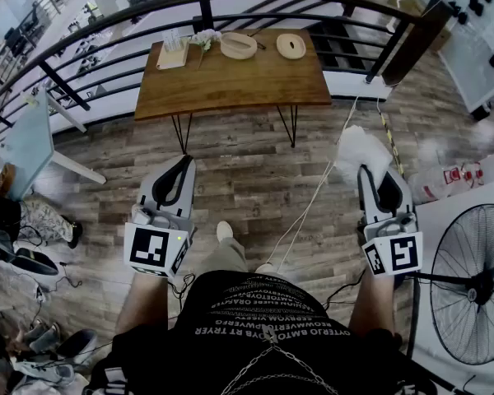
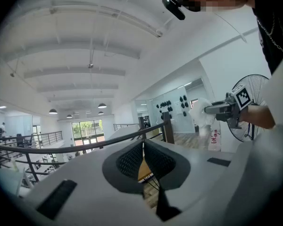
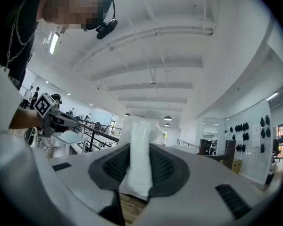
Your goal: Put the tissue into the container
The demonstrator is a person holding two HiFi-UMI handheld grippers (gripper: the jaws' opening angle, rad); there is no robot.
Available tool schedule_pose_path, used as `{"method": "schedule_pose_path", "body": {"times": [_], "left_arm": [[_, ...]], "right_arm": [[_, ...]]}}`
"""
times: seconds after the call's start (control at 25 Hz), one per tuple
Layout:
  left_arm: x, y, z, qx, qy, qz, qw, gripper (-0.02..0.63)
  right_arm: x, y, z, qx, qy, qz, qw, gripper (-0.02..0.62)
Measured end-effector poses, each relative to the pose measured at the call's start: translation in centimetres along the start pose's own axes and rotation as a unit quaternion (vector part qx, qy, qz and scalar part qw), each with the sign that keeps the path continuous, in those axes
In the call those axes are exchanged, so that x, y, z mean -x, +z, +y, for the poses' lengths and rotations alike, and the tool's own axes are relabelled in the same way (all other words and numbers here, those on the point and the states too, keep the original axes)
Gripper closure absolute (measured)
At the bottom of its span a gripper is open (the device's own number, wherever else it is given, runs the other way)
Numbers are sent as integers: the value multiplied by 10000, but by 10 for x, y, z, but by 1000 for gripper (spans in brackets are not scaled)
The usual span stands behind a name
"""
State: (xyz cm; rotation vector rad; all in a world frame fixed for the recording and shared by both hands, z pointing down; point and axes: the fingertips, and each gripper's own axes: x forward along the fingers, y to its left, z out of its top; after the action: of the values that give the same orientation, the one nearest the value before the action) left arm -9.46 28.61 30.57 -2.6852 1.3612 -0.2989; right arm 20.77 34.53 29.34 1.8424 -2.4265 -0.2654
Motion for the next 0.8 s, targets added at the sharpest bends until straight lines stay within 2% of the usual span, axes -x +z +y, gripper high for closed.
{"method": "schedule_pose_path", "body": {"times": [0.24,0.4,0.6,0.8], "left_arm": [[3,19,-30,-97,-156,-93,9998,575],[6,18,-34,-73,-164,-93,9998,575],[11,-6,-11,50,-14,9,10000,574],[13,-27,31,101,133,93,9998,575]], "right_arm": [[20,0,12,-39,114,24,9999,482],[18,-2,17,-216,188,-14,9996,482],[-4,-10,31,-367,345,17,9987,481],[-39,0,56,-242,566,-285,9977,481]]}}
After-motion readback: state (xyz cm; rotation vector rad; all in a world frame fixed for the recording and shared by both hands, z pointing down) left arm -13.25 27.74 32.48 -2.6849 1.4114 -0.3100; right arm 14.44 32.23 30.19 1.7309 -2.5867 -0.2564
